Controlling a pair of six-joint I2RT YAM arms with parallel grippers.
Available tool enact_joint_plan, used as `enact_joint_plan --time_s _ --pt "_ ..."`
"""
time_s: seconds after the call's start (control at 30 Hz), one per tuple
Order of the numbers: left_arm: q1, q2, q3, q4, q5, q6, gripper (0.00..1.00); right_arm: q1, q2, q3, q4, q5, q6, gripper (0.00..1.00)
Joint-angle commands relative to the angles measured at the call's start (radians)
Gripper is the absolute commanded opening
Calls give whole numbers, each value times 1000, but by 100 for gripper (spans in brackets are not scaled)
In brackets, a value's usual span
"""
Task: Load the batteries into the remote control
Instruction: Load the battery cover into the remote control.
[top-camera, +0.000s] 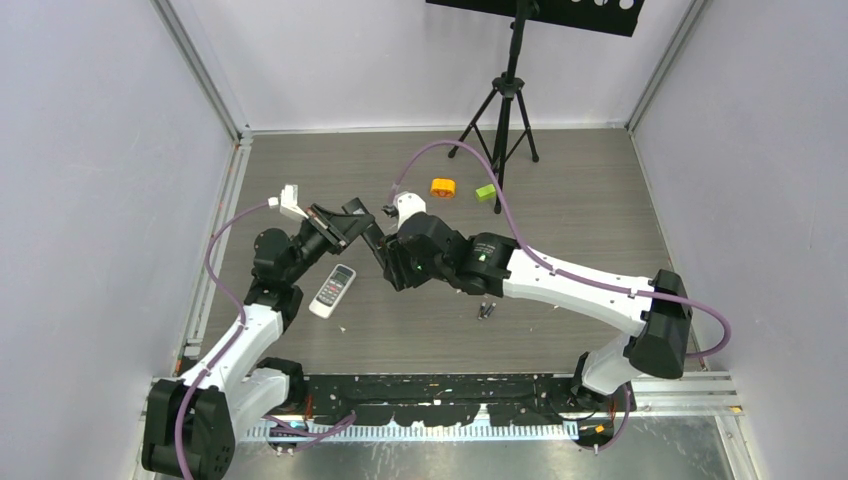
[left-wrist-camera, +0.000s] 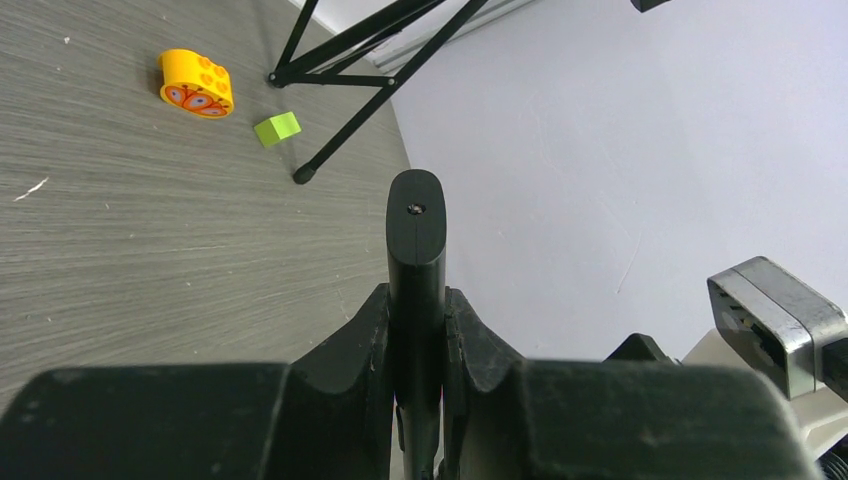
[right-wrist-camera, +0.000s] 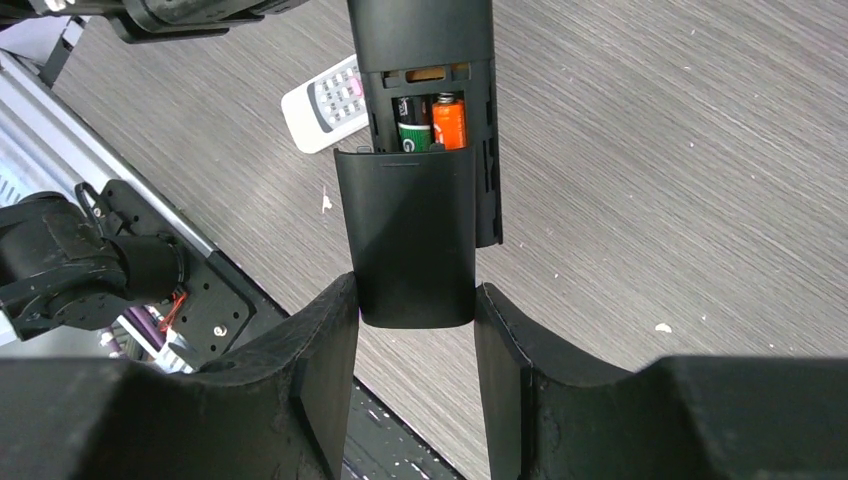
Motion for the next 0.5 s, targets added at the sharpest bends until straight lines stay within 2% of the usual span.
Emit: enact_joint_plan --time_s 0.0,0.47 --pt "-3 -11 6 53 25 -19 0 5 7 61 9 64 -10 38" --pt "-3 20 25 51 82 -47 0 11 72 107 -32 49 -32 40"
